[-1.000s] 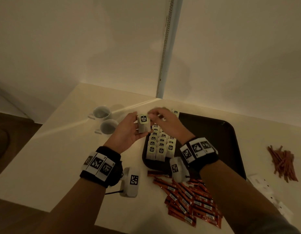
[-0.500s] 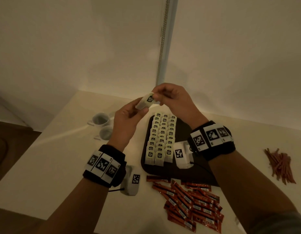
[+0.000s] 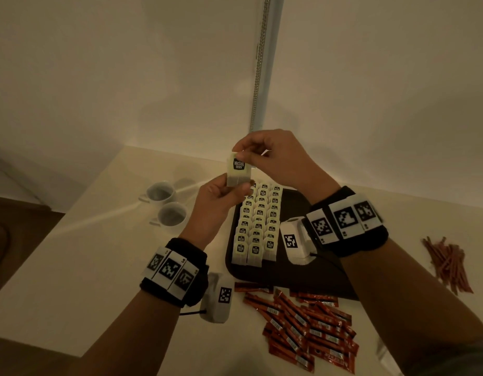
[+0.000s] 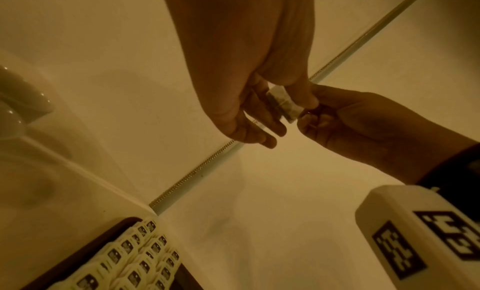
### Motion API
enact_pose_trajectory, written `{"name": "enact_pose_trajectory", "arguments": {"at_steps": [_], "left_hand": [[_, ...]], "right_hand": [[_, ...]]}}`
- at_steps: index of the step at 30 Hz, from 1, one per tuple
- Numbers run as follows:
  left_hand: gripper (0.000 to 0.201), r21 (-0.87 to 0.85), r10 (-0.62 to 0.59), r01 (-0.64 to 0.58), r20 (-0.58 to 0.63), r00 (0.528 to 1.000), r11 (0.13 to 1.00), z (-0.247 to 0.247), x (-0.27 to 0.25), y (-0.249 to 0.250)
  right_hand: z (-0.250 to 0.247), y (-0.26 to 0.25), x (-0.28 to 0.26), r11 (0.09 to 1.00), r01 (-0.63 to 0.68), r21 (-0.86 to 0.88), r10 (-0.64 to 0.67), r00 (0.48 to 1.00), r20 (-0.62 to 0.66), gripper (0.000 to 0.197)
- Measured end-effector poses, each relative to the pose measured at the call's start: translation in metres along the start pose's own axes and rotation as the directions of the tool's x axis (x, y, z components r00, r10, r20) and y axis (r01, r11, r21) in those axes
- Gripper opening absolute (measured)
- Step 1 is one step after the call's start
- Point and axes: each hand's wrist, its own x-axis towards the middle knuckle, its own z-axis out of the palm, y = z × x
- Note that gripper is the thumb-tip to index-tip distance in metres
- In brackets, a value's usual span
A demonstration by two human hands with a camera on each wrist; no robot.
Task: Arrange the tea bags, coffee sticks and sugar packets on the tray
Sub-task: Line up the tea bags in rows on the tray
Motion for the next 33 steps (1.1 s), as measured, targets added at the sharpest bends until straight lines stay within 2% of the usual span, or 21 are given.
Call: {"name": "enact_pose_trajectory", "arguments": {"at_steps": [5, 11, 16, 19, 21, 24, 27, 29, 31, 33], "left_hand": [[0.023, -0.103, -0.038, 0.036, -0.018, 0.999, 0.994, 0.002, 0.001, -0.003], [0.021, -0.138, -0.083, 0.078, -0.036, 0.996, 0.987, 0.007, 0.001, -0.006], [0.036, -0.008, -0.143, 0.144, 0.011, 0.990, 0.990, -0.004, -0.008, -0.007], [0.029, 0.235, -0.194, 0.189, -0.002, 0.981, 0.953, -0.029, -0.027, -0.011], [0.020, 0.374, -0.214, 0.206, -0.020, 0.977, 0.904, -0.051, -0.045, -0.018], [0.017, 0.498, -0.262, 0.268, -0.085, 0.961, 0.824, -0.083, -0.075, -0.031], [0.017, 0.542, -0.335, 0.366, -0.159, 0.929, 0.757, -0.111, -0.106, -0.041], [0.017, 0.522, -0.378, 0.439, -0.225, 0.898, 0.731, -0.127, -0.126, -0.046], [0.017, 0.484, -0.410, 0.508, -0.301, 0.861, 0.713, -0.143, -0.144, -0.050], [0.019, 0.462, -0.435, 0.560, -0.355, 0.828, 0.688, -0.157, -0.160, -0.055]], "right_hand": [[-0.004, -0.005, 0.000, 0.998, 0.000, -0.062, 0.001, 1.000, 0.014, 0.008], [-0.008, -0.008, -0.002, 0.997, -0.027, -0.073, 0.029, 0.999, 0.023, 0.007], [-0.010, 0.003, -0.017, 0.994, -0.069, -0.079, 0.071, 0.997, 0.026, 0.006], [-0.007, 0.032, -0.041, 0.977, -0.171, -0.129, 0.181, 0.981, 0.070, 0.004], [0.001, 0.059, -0.063, 0.943, -0.282, -0.177, 0.306, 0.943, 0.127, 0.006], [0.019, 0.098, -0.096, 0.865, -0.416, -0.279, 0.483, 0.841, 0.243, 0.014], [0.039, 0.128, -0.121, 0.819, -0.481, -0.313, 0.571, 0.738, 0.361, 0.017], [0.052, 0.142, -0.133, 0.811, -0.476, -0.339, 0.584, 0.685, 0.435, 0.018], [0.064, 0.152, -0.140, 0.809, -0.476, -0.346, 0.588, 0.663, 0.463, 0.017], [0.072, 0.159, -0.142, 0.800, -0.502, -0.329, 0.600, 0.676, 0.429, 0.016]]}}
